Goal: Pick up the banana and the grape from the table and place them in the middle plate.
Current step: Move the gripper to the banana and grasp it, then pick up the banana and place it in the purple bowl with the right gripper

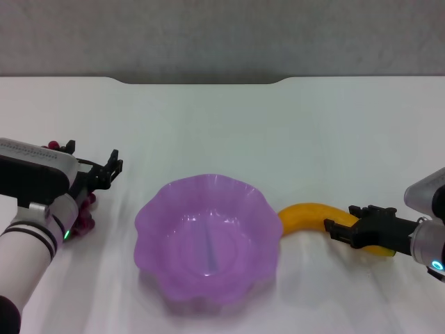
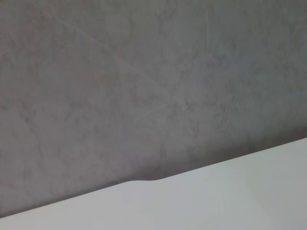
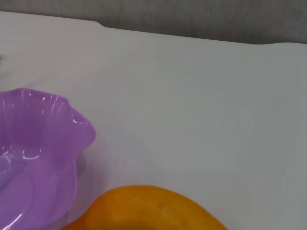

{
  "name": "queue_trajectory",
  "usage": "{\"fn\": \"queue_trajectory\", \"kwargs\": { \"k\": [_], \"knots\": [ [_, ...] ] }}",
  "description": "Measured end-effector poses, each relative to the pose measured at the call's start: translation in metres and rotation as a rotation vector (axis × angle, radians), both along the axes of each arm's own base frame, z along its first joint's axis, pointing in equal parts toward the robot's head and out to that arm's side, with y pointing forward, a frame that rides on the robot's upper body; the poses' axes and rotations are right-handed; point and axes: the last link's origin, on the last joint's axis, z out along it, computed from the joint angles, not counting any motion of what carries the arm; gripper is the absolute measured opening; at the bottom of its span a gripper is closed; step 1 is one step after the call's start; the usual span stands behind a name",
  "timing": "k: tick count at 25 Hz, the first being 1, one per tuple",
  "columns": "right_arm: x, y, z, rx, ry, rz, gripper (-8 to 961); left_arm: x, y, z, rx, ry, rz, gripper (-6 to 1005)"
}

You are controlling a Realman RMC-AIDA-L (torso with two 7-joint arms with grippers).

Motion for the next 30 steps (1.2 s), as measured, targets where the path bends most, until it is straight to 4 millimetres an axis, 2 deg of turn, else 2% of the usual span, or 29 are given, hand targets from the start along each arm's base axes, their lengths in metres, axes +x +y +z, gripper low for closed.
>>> {"fn": "queue_trajectory", "kwargs": {
  "k": [18,21,30],
  "knots": [
    [0.0013,-0.0013,0.0003,0.001,0.000,-0.003,593,0.0026,-0.0021,0.0005,0.002,0.007,-0.011,830],
    [0.0012,-0.0012,0.0003,0.001,0.001,-0.003,507,0.0027,-0.0022,0.0003,0.002,0.006,-0.011,830],
    [-0.0002,0.0036,0.0064,0.035,0.019,-0.008,502,0.0018,-0.0029,0.0003,0.002,0.007,-0.009,829]
  ]
}}
